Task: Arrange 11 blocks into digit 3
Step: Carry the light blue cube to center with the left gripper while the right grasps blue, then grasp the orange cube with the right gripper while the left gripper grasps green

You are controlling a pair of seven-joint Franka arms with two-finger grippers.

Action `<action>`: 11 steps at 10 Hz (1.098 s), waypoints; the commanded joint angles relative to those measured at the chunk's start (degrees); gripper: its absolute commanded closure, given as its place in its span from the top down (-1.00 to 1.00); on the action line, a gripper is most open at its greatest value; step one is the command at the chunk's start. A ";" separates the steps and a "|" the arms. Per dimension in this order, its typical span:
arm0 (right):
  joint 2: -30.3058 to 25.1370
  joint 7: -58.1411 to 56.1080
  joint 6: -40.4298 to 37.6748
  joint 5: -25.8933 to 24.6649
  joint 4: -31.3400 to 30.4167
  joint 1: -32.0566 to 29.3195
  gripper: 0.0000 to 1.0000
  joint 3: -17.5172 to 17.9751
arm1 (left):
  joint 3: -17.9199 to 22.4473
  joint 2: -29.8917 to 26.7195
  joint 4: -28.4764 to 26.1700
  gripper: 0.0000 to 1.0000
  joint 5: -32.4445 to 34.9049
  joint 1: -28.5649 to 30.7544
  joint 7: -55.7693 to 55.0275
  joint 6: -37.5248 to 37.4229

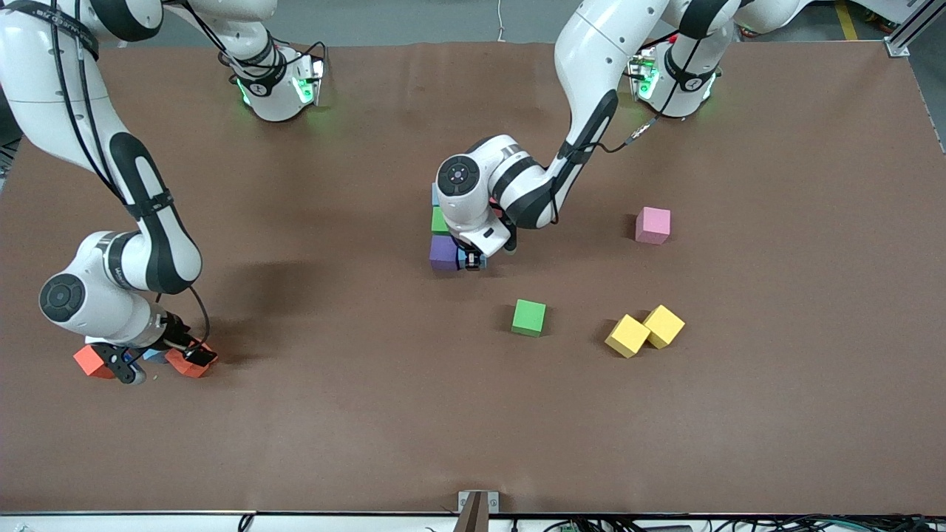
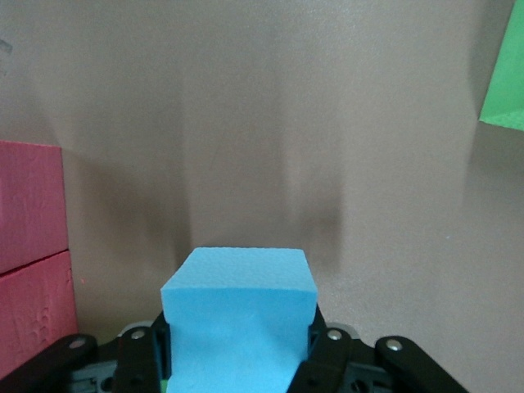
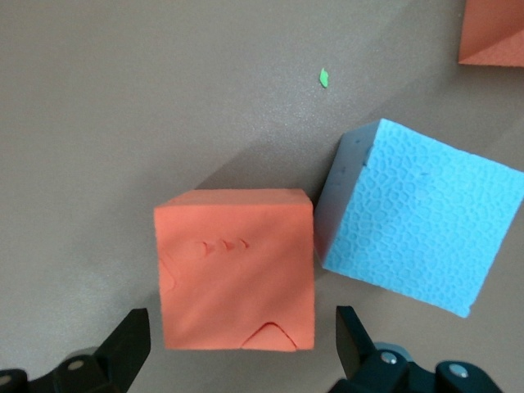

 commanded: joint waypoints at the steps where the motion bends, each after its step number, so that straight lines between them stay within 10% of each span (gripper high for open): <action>1: 2.01 0.55 0.18 0.52 3.13 -0.10 1.00 0.23 | 0.48 1.39 1.45 -0.90 0.58 -0.97 -1.12 -0.41; 3: 2.64 0.02 0.09 -0.27 4.20 -0.28 1.00 0.23 | 0.48 1.74 1.36 -0.68 0.67 -0.88 -1.04 -0.32; 5: 3.07 -0.15 0.18 -0.45 4.20 -0.19 1.00 0.14 | 0.48 1.57 1.36 0.99 0.93 -0.97 -0.86 -0.32; 8: 2.99 -0.59 -0.08 -0.63 4.29 -0.54 0.98 -0.03 | 0.48 -0.18 1.36 1.00 1.02 -0.97 -0.95 -0.67; 11: 2.90 -2.18 -0.17 -0.71 4.46 -0.63 -0.03 -0.03 | 0.48 -5.18 0.92 1.00 2.86 -0.27 -0.16 -5.40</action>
